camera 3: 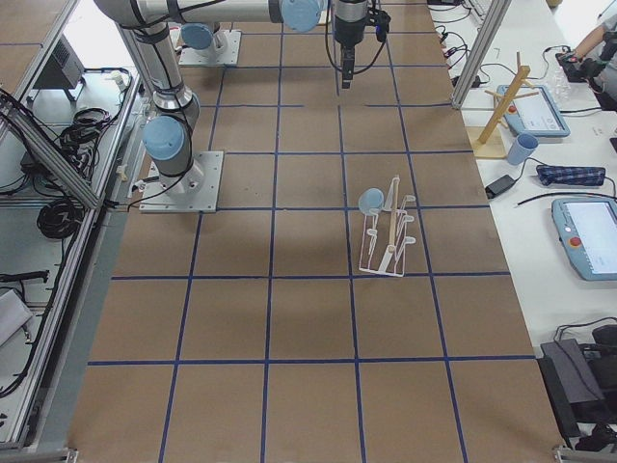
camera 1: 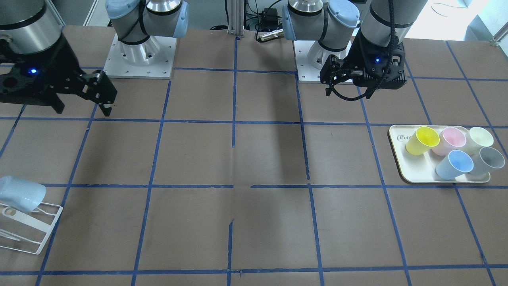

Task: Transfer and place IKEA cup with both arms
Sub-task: 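Move the right gripper toward the light blue cup on the wire rack, then lower the right gripper around the light blue cup and close it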

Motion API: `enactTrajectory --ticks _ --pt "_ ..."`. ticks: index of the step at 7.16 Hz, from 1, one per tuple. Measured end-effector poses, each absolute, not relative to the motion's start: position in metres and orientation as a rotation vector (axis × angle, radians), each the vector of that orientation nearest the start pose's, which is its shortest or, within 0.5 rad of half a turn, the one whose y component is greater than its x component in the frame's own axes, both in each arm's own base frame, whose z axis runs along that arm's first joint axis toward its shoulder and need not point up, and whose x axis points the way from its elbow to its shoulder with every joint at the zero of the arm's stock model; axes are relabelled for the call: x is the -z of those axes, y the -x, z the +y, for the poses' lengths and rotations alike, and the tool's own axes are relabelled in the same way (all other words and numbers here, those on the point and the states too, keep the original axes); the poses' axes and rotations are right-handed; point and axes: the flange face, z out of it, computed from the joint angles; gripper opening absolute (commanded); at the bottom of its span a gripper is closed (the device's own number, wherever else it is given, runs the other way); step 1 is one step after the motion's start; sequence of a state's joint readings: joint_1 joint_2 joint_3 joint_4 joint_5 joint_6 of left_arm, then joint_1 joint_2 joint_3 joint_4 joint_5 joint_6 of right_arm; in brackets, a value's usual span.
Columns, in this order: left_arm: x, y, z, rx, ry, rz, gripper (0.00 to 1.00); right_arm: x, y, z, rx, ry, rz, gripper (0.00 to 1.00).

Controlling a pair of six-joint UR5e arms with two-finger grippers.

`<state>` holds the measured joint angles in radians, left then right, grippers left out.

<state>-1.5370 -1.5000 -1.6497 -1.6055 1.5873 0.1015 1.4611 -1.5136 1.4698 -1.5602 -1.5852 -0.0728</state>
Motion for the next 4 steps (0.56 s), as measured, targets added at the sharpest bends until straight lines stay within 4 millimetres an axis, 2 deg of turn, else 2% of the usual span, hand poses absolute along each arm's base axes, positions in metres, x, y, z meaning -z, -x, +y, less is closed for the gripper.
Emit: enactTrajectory --ticks 2,4 --pt "-0.481 0.116 -0.46 -0.068 -0.108 3.125 1.0 -0.499 -0.004 -0.545 0.092 -0.025 3.168 1.0" --pt "-0.483 0.116 -0.458 -0.059 -0.11 3.124 1.0 -0.475 0.065 -0.561 0.079 0.07 3.16 1.0"
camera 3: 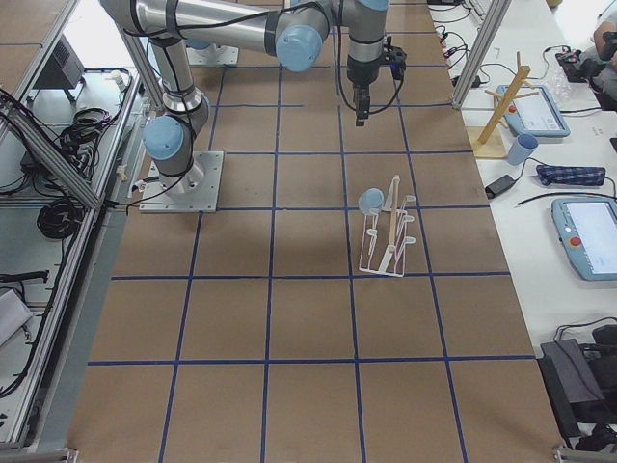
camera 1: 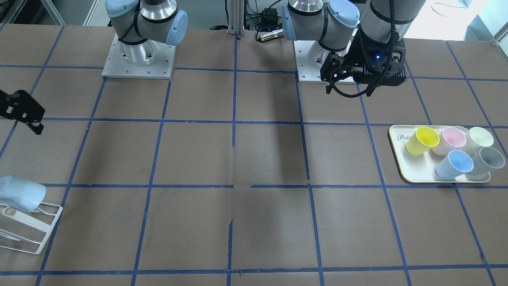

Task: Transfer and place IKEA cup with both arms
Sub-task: 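Lower the right gripper around the light blue cup and close it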

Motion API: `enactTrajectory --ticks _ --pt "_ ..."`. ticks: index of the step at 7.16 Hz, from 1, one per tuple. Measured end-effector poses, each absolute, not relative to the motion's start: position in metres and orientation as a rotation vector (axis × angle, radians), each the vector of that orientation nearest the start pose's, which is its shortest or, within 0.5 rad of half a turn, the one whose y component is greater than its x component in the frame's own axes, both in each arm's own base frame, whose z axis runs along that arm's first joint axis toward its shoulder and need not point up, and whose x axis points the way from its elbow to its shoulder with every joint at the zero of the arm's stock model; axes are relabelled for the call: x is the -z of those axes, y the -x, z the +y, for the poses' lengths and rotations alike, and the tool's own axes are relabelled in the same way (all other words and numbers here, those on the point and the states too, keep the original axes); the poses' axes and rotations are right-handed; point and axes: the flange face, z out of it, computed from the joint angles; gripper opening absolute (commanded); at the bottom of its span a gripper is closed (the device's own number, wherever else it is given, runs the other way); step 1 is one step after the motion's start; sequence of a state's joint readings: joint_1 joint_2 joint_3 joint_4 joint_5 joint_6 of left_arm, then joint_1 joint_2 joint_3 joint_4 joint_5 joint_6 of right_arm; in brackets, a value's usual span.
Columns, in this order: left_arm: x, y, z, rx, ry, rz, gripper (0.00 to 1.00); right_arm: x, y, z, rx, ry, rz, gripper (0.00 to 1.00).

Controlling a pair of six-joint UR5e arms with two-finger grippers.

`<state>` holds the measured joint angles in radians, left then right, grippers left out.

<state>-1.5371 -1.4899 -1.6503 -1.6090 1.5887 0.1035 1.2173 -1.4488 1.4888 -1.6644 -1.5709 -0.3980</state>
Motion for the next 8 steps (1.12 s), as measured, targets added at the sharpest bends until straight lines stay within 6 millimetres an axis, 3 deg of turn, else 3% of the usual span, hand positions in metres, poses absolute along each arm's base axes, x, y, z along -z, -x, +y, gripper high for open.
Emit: enactTrajectory --ticks 2,3,5,8 --pt "-0.485 0.114 -0.458 -0.051 -0.108 3.123 1.0 -0.447 0.114 -0.571 0.078 0.246 3.108 1.0" --pt "-0.485 0.114 -0.458 -0.045 -0.107 3.123 1.0 -0.435 0.126 -0.573 0.096 0.421 3.089 1.0" --pt "-0.486 0.111 -0.459 -0.038 -0.107 3.124 1.0 -0.4 0.135 -0.571 0.141 0.754 3.049 1.0" --pt "-0.484 0.108 -0.458 -0.042 -0.11 3.094 1.0 -0.363 0.144 -0.568 0.228 1.005 2.995 1.0"
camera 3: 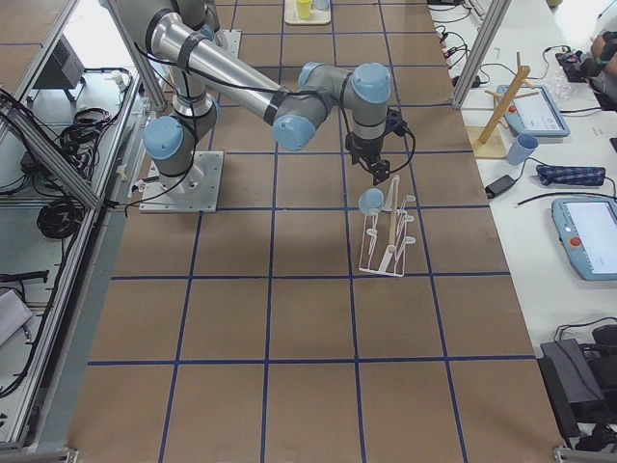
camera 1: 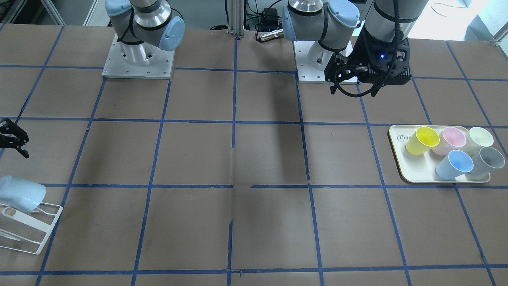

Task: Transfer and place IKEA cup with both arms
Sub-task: 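Lower the right gripper around the light blue cup and close it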

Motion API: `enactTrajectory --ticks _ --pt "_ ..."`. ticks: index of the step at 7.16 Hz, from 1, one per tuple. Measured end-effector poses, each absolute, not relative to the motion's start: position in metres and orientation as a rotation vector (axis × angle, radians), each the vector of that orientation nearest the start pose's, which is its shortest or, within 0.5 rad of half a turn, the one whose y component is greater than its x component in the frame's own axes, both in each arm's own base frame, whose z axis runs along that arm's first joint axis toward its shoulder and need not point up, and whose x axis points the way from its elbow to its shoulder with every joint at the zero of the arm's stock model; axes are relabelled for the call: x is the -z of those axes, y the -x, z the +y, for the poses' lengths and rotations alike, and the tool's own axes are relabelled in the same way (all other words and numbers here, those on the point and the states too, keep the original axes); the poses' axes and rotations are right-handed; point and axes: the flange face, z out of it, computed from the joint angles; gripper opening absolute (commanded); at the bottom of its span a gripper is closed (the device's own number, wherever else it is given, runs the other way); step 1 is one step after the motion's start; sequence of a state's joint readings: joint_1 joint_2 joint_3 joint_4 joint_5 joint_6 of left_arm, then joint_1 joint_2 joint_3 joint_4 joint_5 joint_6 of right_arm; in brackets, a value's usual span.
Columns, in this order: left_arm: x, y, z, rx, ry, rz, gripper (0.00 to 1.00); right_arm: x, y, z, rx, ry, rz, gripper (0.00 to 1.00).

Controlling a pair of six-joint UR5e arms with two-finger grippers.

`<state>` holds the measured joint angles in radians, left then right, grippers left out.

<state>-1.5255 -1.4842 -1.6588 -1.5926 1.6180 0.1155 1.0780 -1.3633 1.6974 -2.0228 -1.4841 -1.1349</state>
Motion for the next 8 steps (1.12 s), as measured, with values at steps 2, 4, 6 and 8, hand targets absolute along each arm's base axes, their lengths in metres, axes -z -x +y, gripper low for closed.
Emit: enactTrajectory --ticks 2,4,6,8 --pt "-0.483 0.106 -0.458 -0.034 -0.111 3.079 1.0 -0.337 0.151 -0.575 0.246 1.034 2.99 1.0" --pt "-0.48 0.106 -0.456 -0.043 -0.117 3.076 1.0 -0.322 0.155 -0.584 0.259 1.038 2.986 1.0" --pt "-0.472 0.108 -0.453 -0.063 -0.115 3.086 1.0 -0.31 0.158 -0.592 0.281 1.038 2.979 1.0" --pt "-0.466 0.105 -0.452 -0.081 -0.108 3.09 1.0 -0.303 0.159 -0.596 0.289 1.035 2.971 1.0"
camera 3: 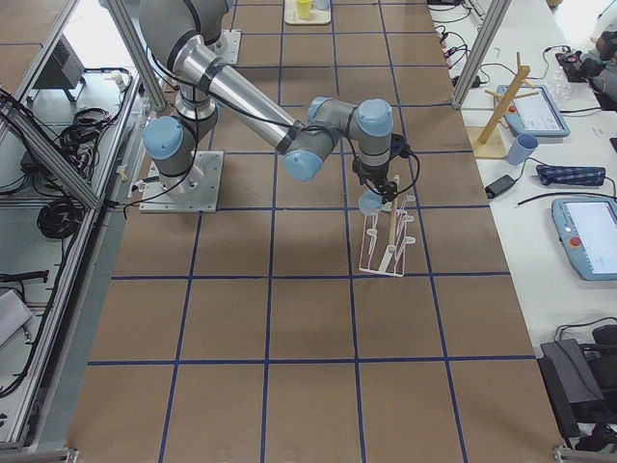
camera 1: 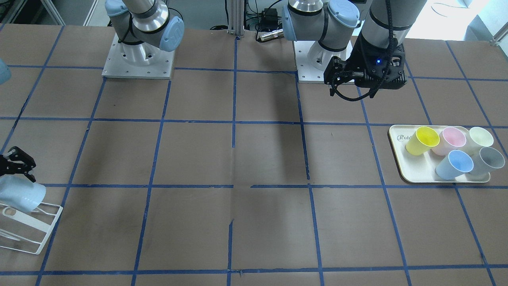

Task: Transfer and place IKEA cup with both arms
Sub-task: 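Lower the right gripper around the light blue cup and close it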

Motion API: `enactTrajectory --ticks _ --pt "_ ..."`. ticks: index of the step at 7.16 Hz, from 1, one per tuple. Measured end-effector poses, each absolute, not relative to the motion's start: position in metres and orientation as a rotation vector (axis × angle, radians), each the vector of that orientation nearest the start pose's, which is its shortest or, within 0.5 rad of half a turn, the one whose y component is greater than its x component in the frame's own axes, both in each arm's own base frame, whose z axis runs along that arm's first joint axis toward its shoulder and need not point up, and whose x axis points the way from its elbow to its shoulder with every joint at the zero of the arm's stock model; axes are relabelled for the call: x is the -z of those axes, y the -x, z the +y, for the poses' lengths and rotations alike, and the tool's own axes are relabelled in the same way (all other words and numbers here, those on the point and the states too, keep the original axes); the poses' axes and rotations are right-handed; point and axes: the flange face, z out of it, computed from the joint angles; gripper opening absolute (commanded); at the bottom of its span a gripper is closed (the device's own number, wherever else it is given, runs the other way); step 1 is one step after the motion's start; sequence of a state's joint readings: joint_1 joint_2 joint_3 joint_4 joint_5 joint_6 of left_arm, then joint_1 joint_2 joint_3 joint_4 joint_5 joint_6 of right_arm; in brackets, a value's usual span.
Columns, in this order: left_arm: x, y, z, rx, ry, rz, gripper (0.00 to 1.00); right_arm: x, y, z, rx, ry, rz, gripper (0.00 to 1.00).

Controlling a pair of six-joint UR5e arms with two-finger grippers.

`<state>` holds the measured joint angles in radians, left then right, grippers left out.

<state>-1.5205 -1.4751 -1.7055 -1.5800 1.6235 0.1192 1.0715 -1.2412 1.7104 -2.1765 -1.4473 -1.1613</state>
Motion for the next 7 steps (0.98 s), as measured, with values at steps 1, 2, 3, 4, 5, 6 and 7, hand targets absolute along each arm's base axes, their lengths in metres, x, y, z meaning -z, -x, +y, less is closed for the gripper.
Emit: enactTrajectory --ticks 1,2,3,4,5,6,7 --pt "-0.466 0.101 -0.453 -0.084 -0.093 3.093 1.0 -0.3 0.16 -0.597 0.295 1.034 2.966 1.0" --pt "-0.465 0.095 -0.454 -0.086 -0.073 3.095 1.0 -0.298 0.159 -0.598 0.3 1.031 2.96 0.97" --pt "-0.466 0.093 -0.454 -0.084 -0.066 3.094 1.0 -0.297 0.159 -0.599 0.305 1.03 2.956 0.91" --pt "-0.466 0.093 -0.454 -0.079 -0.066 3.092 1.0 -0.297 0.158 -0.599 0.306 1.03 2.954 0.9" --pt "-0.466 0.092 -0.454 -0.076 -0.065 3.09 1.0 -0.296 0.158 -0.599 0.306 1.033 2.953 0.91" --pt "-0.465 0.092 -0.454 -0.078 -0.063 3.091 1.0 -0.296 0.158 -0.599 0.307 1.041 2.952 0.91" --pt "-0.464 0.09 -0.454 -0.079 -0.057 3.093 1.0 -0.297 0.159 -0.599 0.307 1.049 2.951 0.91"
